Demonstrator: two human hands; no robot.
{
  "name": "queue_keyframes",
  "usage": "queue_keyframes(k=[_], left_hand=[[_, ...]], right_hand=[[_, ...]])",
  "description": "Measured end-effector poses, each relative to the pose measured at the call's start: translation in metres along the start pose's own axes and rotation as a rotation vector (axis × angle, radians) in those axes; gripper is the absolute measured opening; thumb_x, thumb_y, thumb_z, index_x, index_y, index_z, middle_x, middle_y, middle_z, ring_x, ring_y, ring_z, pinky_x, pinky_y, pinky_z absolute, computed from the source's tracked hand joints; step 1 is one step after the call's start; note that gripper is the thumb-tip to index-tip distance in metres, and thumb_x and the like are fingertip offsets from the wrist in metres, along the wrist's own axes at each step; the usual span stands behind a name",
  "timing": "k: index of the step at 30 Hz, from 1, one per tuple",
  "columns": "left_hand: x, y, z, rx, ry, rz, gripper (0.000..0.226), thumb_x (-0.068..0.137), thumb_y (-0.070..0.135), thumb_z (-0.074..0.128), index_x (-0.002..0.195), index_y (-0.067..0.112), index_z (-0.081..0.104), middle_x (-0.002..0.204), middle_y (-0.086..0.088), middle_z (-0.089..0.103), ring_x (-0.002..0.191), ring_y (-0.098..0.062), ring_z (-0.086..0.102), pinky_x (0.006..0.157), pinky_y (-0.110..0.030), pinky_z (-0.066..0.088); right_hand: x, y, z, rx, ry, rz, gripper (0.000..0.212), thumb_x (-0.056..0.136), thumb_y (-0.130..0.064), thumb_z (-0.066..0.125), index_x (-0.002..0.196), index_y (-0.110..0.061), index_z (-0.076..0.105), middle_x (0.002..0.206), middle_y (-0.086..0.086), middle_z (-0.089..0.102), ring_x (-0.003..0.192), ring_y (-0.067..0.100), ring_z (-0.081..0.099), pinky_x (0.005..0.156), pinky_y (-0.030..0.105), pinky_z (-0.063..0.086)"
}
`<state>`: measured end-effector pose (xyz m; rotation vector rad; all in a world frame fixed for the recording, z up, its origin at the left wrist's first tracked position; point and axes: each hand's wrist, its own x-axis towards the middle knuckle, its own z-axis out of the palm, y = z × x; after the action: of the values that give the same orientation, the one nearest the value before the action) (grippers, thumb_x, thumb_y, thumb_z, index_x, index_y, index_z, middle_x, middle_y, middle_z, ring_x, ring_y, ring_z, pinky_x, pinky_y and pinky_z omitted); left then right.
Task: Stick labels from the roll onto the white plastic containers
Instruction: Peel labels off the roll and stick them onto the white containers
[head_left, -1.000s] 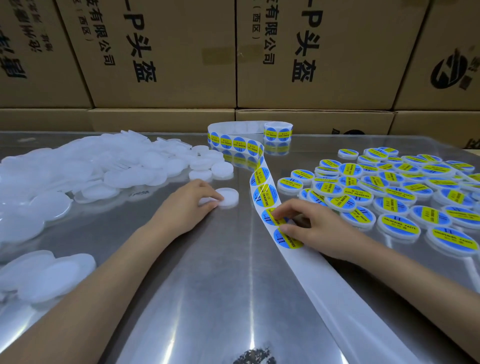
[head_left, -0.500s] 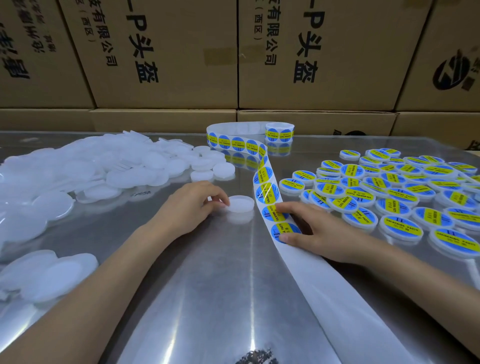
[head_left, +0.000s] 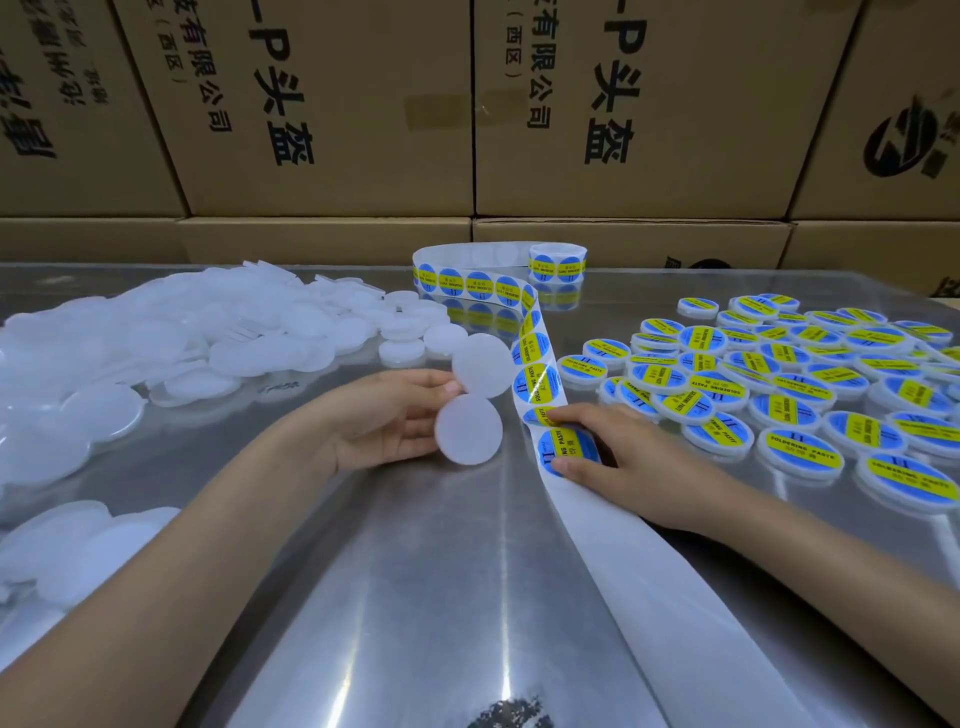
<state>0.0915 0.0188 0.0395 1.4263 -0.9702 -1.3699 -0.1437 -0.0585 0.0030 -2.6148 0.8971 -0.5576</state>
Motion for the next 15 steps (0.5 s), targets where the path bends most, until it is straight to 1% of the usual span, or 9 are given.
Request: queue_keyframes(k=[3,6,7,8,9,10,12,13,15], left_hand=[[0.0011,-0.0002,0.0015,-0.039,0.043,-0.031,0.011,0.092,0.013,0.056,0.094,0.017,0.066,0.08,0.005,0.069,0.064,-0.004,0.065,0.061,-0.016,0.055],[0.0013,0.0002,0.0043,0.04,0.086,-0.044,0.009,0.093,0.012,0.056,0.09,0.017,0.065,0.073,0.005,0.069,0.057,-0.003,0.064,0.053,-0.015,0.053],[0.0014,0.0,0.0055,0.093,0.101,-0.041,0.009,0.093,0.013,0.057,0.091,0.016,0.065,0.072,0.005,0.07,0.056,-0.003,0.064,0.051,-0.015,0.052],[0.0013,-0.0003,0.0065,0.15,0.114,-0.034,0.009,0.092,0.013,0.057,0.093,0.015,0.066,0.073,0.005,0.07,0.057,-0.003,0.065,0.051,-0.016,0.052],[0.0012,-0.0012,0.0075,0.204,0.127,-0.021,0.009,0.092,0.014,0.058,0.095,0.014,0.067,0.074,0.003,0.071,0.058,-0.004,0.065,0.051,-0.016,0.051],[0.0012,-0.0022,0.0085,0.258,0.144,-0.003,0.009,0.092,0.014,0.058,0.094,0.013,0.067,0.075,0.002,0.07,0.057,-0.004,0.065,0.051,-0.016,0.051],[0.0022,-0.005,0.0096,0.409,0.217,0.066,0.01,0.092,0.016,0.059,0.088,0.013,0.068,0.074,0.002,0.068,0.056,-0.004,0.062,0.049,-0.017,0.049],[0.0034,-0.0065,0.0094,0.536,0.28,0.12,0.012,0.091,0.018,0.059,0.084,0.016,0.069,0.074,0.005,0.067,0.06,-0.005,0.061,0.05,-0.017,0.048],[0.0051,-0.0085,0.0103,0.83,0.405,0.23,0.018,0.089,0.021,0.058,0.076,0.024,0.07,0.077,0.013,0.068,0.073,-0.006,0.061,0.057,-0.017,0.046]], right_hand=[[0.0002,0.0001,0.0011,0.014,0.006,0.004,0.048,0.09,-0.042,0.056,0.135,-0.03,0.044,0.13,-0.013,0.05,0.118,0.003,0.04,0.092,0.016,0.03],[0.0,0.0001,0.0014,0.034,0.036,0.01,0.045,0.089,-0.039,0.058,0.132,-0.031,0.046,0.126,-0.015,0.053,0.112,0.0,0.042,0.089,0.016,0.032],[-0.0001,-0.0002,0.0016,0.039,0.052,0.007,0.043,0.089,-0.038,0.059,0.13,-0.031,0.048,0.12,-0.019,0.055,0.106,-0.006,0.043,0.085,0.013,0.033],[-0.0002,-0.0005,0.0018,0.044,0.068,0.005,0.041,0.088,-0.037,0.061,0.127,-0.031,0.05,0.108,-0.025,0.055,0.096,-0.012,0.044,0.079,0.008,0.032],[-0.0004,-0.0008,0.0021,0.05,0.083,0.005,0.038,0.088,-0.035,0.062,0.124,-0.03,0.051,0.094,-0.029,0.052,0.087,-0.017,0.044,0.073,0.007,0.033],[-0.0003,-0.0008,0.0027,0.055,0.097,0.011,0.036,0.087,-0.034,0.063,0.121,-0.03,0.052,0.085,-0.029,0.048,0.079,-0.02,0.043,0.067,0.008,0.033],[-0.0008,-0.0007,0.0037,0.065,0.119,0.019,0.033,0.085,-0.034,0.065,0.116,-0.031,0.052,0.08,-0.027,0.047,0.071,-0.021,0.043,0.061,0.011,0.031],[-0.0013,-0.0008,0.0039,0.071,0.124,0.018,0.032,0.085,-0.034,0.066,0.114,-0.031,0.052,0.083,-0.025,0.049,0.07,-0.02,0.043,0.061,0.012,0.03],[-0.0019,-0.0008,0.0039,0.077,0.127,0.015,0.032,0.084,-0.034,0.066,0.112,-0.031,0.051,0.093,-0.02,0.053,0.069,-0.019,0.044,0.061,0.014,0.03]])
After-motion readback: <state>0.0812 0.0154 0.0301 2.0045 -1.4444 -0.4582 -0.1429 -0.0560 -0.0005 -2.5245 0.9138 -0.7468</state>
